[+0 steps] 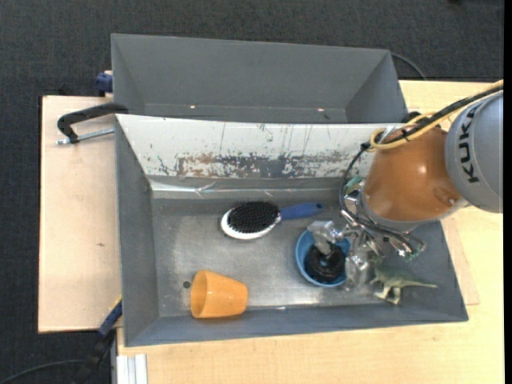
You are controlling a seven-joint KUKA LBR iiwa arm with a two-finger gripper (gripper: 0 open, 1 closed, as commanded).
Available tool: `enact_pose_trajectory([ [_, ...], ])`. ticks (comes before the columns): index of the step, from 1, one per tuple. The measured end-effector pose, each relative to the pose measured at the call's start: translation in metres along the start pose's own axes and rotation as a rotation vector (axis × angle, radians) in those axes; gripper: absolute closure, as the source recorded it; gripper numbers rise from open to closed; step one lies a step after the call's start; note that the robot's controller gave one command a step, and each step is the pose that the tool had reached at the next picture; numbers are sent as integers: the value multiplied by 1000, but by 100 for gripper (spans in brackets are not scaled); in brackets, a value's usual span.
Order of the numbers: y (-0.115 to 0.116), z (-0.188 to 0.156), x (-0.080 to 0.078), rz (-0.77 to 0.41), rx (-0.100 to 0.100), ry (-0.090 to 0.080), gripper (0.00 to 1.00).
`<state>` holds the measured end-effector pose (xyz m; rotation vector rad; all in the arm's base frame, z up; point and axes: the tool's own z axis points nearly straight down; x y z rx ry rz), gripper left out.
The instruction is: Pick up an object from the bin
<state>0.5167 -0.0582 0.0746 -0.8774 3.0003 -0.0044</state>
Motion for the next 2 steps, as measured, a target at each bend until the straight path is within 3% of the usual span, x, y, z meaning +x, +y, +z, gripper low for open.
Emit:
enact_pose_trajectory([
  [1, -40, 4, -36, 464, -10, 29, 100],
  [2, -46, -167, -45, 374, 3, 1, 100],
])
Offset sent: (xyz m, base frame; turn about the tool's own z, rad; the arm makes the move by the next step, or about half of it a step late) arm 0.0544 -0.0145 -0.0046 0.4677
